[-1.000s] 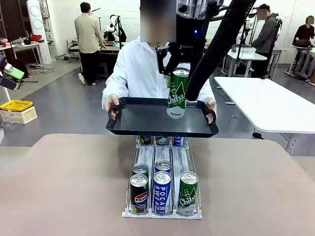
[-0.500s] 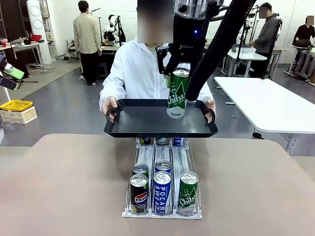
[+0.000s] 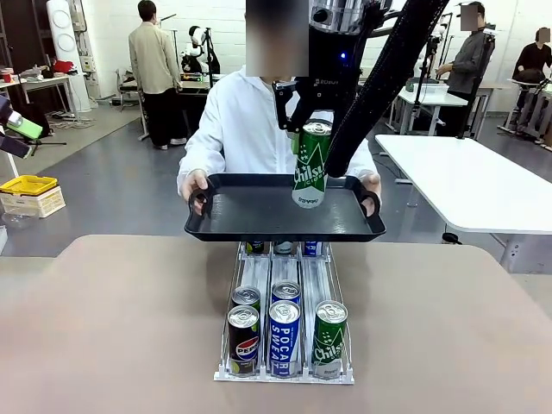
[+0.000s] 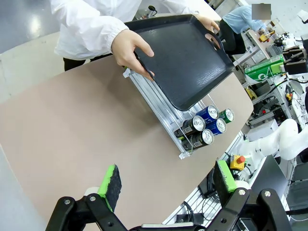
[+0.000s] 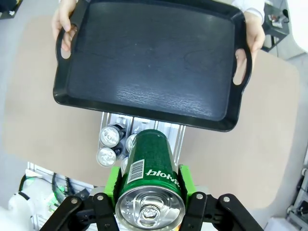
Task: Retrieve and hand over the desired beverage to the person.
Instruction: Place the picked can on the Handle tray extended by the person.
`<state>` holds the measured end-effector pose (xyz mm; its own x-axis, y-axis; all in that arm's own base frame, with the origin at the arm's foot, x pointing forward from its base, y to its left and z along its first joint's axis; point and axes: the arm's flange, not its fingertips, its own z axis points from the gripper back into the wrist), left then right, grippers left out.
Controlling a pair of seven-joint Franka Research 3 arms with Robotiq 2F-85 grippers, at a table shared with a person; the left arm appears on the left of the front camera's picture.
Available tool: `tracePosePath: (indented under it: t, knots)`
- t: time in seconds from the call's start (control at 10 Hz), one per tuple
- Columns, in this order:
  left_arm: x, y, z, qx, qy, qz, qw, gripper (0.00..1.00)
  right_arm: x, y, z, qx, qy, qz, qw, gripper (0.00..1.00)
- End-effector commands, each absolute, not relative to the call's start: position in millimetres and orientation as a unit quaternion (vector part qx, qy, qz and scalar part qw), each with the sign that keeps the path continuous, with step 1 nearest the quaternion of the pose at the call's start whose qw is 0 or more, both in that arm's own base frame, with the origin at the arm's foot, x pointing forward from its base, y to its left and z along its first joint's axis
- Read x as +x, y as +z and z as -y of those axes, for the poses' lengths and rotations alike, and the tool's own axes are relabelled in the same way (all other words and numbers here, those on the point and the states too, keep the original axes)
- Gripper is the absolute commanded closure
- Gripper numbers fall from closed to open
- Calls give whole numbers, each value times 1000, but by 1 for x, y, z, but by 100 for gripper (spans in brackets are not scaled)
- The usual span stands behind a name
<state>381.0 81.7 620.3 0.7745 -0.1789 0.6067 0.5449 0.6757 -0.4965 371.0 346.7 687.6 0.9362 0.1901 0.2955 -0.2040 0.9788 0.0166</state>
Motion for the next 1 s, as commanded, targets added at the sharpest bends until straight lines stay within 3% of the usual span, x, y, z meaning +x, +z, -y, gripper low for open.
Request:
tracePosePath:
  t: [0.0, 0.9]
  knots:
    - [382, 620, -83, -352, -216, 272, 869, 0, 366, 686, -343, 23, 93, 153, 984, 62]
    - [382, 620, -83, -352, -216, 272, 869, 0, 366, 686, -343, 23, 93, 153, 984, 62]
